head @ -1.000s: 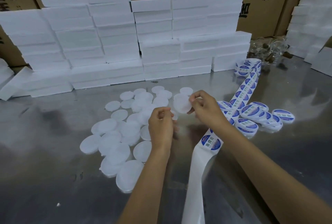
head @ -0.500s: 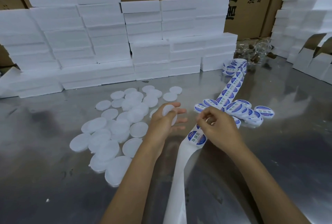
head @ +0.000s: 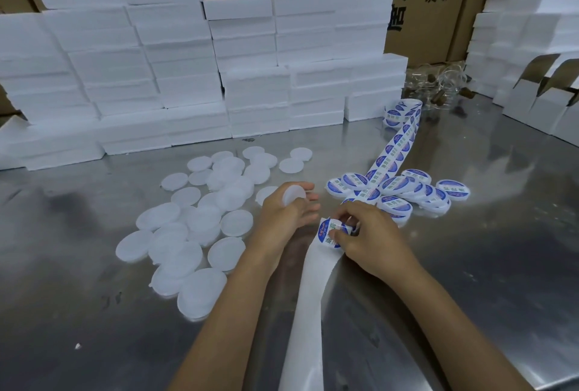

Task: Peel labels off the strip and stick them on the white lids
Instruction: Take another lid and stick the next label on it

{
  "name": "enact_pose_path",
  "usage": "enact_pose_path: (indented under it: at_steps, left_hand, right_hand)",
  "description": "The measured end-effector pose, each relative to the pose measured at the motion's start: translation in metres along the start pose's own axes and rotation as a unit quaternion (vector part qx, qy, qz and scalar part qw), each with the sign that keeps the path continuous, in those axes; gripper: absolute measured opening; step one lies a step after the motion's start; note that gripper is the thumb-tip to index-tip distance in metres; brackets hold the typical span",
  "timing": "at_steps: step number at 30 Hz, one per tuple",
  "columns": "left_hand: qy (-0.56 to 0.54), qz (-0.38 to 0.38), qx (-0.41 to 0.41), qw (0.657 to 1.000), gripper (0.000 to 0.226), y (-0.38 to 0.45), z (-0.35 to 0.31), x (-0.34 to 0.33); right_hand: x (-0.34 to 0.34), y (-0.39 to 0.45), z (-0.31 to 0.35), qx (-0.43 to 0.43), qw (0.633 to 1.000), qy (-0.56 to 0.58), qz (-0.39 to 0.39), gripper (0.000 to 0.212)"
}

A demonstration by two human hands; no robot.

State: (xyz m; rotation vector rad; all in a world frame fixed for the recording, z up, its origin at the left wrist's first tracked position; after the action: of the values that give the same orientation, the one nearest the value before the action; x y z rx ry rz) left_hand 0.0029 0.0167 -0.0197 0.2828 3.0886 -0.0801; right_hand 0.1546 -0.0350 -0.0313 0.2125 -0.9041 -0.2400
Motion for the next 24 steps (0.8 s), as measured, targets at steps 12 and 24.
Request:
enact_pose_path:
  at_steps: [12,24]
  left_hand:
    - [-0.027,0.061,-0.003,0.998,0.022,-0.002,-0.005,-0.005]
    - [-0.060,0.044,0.057,0.996,0.029,0.003,0.002,-0.003]
  right_hand:
    - [-0.004,-0.004,0.012,-0.024,0.990,0.136,0.033,0.016]
    - [0.020,-0.005,0.024,-0.075,0.871,0.483,-0.046,0.014]
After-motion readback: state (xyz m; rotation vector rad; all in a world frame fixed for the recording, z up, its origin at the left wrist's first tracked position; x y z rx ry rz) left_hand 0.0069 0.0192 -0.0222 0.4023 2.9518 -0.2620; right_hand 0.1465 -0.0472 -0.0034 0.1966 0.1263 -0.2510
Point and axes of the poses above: each hand's wrist, its own y-axis towards the middle knuckle, its own x-axis out of the back of the hand, z = x × y, the point moved 3 cm from there along y, towards the middle knuckle, and after that the axes turned 2 degrees about -y, right-handed, at the moved point
